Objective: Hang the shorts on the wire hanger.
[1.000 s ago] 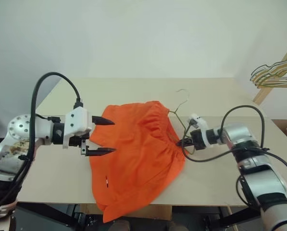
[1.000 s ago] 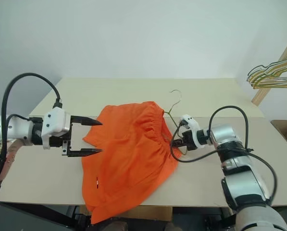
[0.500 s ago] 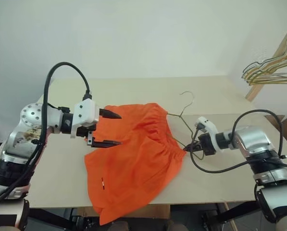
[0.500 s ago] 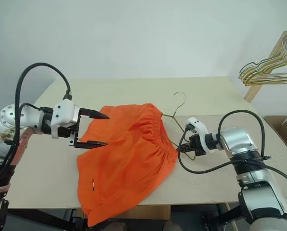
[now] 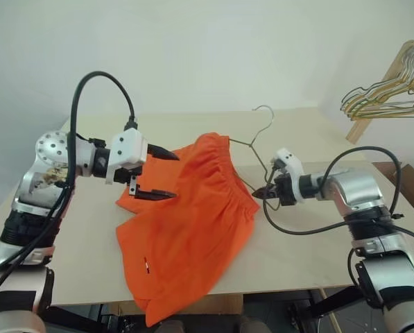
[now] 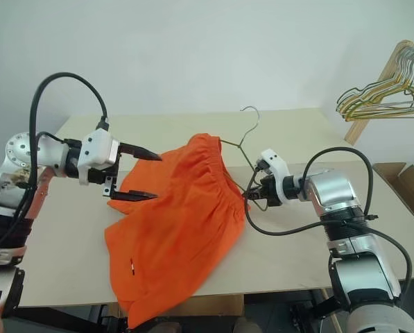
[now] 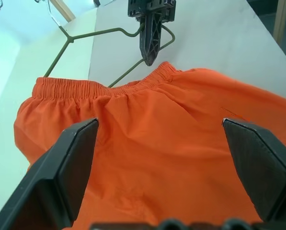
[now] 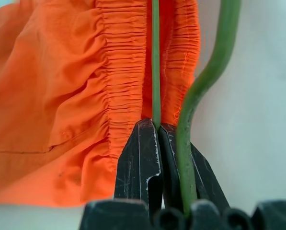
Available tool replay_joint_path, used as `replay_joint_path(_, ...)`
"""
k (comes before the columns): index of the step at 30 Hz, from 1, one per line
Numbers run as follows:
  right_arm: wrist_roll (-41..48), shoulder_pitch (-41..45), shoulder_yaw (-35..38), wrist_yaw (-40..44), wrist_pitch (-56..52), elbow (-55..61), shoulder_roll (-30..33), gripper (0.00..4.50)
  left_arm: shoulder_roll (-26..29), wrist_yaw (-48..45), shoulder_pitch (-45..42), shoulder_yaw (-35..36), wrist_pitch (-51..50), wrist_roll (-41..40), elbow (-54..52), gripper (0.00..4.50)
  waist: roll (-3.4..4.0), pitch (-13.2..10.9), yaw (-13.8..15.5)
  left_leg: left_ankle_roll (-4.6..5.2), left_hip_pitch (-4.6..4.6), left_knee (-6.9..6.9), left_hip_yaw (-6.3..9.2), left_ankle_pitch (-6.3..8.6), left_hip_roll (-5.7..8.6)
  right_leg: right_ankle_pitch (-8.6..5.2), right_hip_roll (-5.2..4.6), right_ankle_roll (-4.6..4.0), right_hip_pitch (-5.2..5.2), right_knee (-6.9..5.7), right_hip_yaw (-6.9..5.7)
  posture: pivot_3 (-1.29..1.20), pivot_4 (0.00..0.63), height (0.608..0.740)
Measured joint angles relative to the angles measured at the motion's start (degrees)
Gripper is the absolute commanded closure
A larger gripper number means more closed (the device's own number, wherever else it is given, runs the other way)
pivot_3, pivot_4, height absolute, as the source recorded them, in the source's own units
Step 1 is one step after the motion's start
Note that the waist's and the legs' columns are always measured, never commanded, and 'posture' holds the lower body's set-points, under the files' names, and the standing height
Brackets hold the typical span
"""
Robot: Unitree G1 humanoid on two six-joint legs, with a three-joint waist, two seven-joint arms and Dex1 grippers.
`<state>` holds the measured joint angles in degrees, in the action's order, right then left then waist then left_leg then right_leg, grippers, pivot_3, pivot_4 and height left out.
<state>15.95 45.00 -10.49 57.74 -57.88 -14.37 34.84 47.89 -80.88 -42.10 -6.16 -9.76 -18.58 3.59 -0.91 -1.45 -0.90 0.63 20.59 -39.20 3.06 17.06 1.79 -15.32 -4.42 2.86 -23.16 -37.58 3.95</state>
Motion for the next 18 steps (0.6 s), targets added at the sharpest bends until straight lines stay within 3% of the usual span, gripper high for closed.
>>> replay_joint_path(6,0.0,0.1,-1.5,-1.1,0.5,10.1,-0.1,4.5,-1.0,-2.5,-9.7,-0.5,4.8,2.8,11.4,0.02,0.0,0.0,-0.3,-0.01,0.18,-0.13,0.03,-0.01,0.01,0.0,0.01,0.0,-0.13,-0.04,-0.02,-0.01,0.0,0.74)
replay_joint_path(12,-0.1,-1.3,-6.0,0.2,1.3,21.4,3.8,4.5,-2.0,-8.6,-24.3,-2.4,11.9,5.9,29.0,0.02,0.0,0.0,-0.6,0.09,0.51,-0.6,0.07,0.05,0.0,-0.02,0.03,0.04,-0.21,-0.04,-0.17,-0.04,0.0,0.74)
replay_joint_path(18,0.0,-1.3,-8.7,1.5,1.4,25.5,5.3,4.5,0.0,-11.4,-32.4,-20.8,18.7,0.5,37.4,0.02,0.0,0.0,-1.6,0.2,0.51,-0.66,0.12,0.11,0.01,-0.07,0.01,0.13,-0.18,-0.09,-0.14,-0.04,0.0,0.74)
